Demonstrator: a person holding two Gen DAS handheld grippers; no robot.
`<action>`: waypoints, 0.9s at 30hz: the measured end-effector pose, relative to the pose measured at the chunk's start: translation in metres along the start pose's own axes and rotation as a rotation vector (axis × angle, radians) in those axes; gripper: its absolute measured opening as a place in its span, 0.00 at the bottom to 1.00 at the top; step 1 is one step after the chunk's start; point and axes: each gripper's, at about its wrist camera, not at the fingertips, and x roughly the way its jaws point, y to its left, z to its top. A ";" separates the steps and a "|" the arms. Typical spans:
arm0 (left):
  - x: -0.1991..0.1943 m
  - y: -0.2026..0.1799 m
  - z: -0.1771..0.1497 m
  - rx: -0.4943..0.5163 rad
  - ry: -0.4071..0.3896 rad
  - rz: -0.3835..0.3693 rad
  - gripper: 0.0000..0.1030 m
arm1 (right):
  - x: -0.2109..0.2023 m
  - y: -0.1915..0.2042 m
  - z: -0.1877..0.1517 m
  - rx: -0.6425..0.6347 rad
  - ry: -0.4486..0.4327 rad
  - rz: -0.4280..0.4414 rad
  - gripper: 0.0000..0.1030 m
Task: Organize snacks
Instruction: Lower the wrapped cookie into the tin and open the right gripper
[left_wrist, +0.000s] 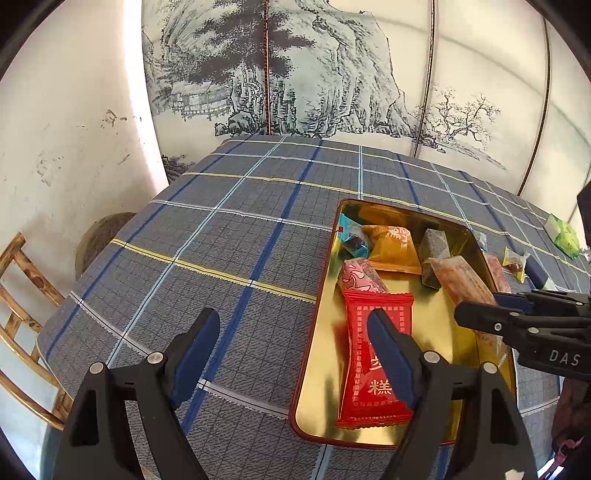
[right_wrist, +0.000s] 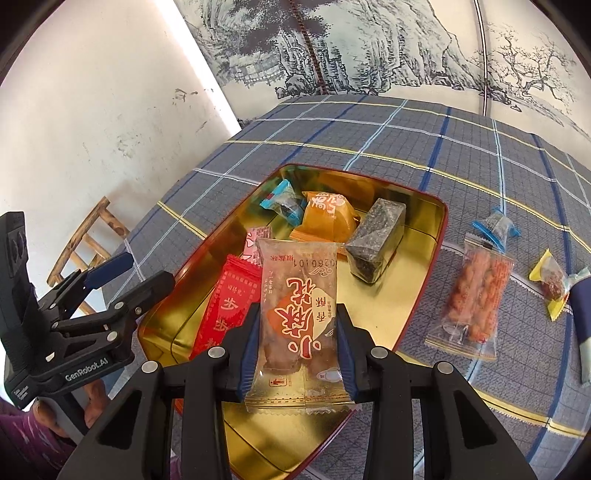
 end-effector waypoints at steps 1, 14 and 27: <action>0.000 0.000 0.000 0.002 -0.001 0.001 0.77 | 0.001 0.001 0.001 -0.002 0.002 0.000 0.37; -0.001 -0.001 0.000 0.003 -0.001 0.002 0.78 | 0.025 0.007 0.000 -0.003 0.041 -0.033 0.37; -0.003 -0.003 -0.002 0.014 0.005 0.006 0.83 | 0.012 -0.005 -0.004 0.069 -0.014 0.040 0.38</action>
